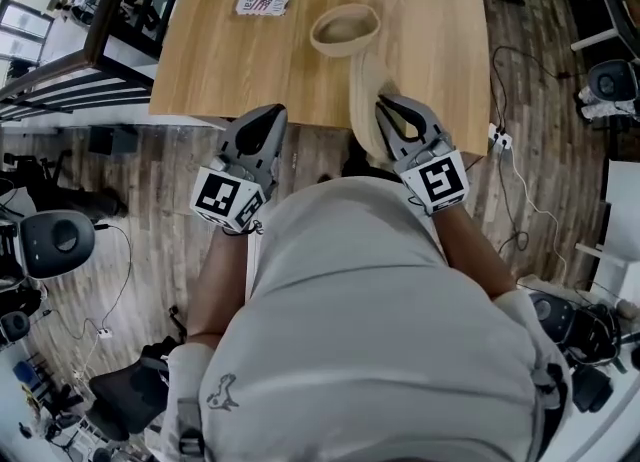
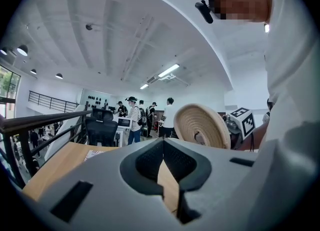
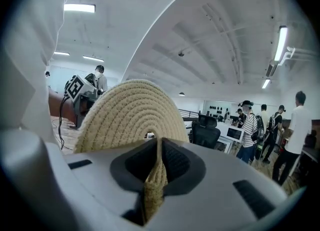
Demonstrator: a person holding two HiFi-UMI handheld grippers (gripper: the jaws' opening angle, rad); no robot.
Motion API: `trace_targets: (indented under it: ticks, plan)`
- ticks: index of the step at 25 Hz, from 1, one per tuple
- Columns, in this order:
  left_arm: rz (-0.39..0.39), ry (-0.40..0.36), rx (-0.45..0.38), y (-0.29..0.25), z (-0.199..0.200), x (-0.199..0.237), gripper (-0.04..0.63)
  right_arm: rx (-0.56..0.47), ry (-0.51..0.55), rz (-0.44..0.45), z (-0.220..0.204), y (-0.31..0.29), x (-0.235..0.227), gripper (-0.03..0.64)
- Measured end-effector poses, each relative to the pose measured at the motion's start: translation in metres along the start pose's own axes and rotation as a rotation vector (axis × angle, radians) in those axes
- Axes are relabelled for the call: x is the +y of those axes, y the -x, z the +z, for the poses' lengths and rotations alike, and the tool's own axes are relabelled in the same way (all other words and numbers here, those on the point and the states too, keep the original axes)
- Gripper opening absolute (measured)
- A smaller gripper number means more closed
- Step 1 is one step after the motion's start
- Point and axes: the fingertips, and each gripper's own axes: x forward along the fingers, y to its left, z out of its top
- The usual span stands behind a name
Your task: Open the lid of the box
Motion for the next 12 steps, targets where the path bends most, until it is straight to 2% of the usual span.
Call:
trace_targets:
  ticks: [6,12]
  plan:
    - [-0.030,0.010,0.013,0.002,0.002,-0.009,0.006,0.021,-0.006,-0.005,0.003,0.008,-0.003,0.034]
    - [0.007,0.019,0.010,0.012,-0.001,-0.006,0.006,0.029,-0.006,0.010,0.005,0.007,-0.008,0.034]
